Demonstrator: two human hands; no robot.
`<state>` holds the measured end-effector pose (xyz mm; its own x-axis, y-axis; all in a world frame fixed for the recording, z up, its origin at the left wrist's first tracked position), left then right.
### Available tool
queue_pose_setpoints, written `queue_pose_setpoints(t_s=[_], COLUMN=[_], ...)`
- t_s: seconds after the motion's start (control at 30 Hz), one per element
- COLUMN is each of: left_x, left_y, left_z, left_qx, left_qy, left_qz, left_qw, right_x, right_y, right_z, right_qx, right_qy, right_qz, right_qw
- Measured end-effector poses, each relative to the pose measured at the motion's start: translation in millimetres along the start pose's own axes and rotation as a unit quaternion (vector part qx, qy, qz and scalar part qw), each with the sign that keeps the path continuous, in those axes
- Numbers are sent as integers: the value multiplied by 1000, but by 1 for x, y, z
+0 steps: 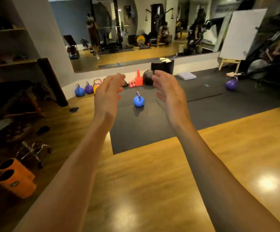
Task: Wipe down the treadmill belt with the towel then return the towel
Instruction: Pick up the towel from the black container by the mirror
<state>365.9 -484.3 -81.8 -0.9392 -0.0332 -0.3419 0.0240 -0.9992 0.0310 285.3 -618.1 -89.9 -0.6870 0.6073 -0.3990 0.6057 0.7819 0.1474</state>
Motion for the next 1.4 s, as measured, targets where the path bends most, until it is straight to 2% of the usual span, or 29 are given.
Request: queue_pose_setpoints(t_s=[0.27,0.5,0.87,1.2,1.4], left_x=[-95,-157,-286,-456,-572], left_y=[136,283,487,649,754], left_z=[-36,-91,-155,-250,-295], left_qx=[54,70,54,52,51], left_qy=[-10,-14,-37,-52,-66], left_qz=[-112,-177,-171,-176,-183], left_qw=[992,982,983,982,980], right_x=[-128,-248,-471,-686,-832], right_y=[-41,-100,-177,-199,-195], right_z=[45,119,217,341,396], right_qx=[57,101,117,150,186], right_qy=[-1,4,25,48,42], right_qz=[84,132,123,122,91], right_qw=[995,986,985,980,977])
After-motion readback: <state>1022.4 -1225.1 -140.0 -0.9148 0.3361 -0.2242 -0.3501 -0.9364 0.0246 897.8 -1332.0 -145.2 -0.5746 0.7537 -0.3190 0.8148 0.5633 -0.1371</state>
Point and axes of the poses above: each hand's wrist, its own x-axis away from the middle knuckle, its own y-axis out of the palm, z = x × y, the point moved 1 cm from there along -x, towards the middle knuckle, and after that the axes turned 12 degrees about z, right-handed, at the moved point
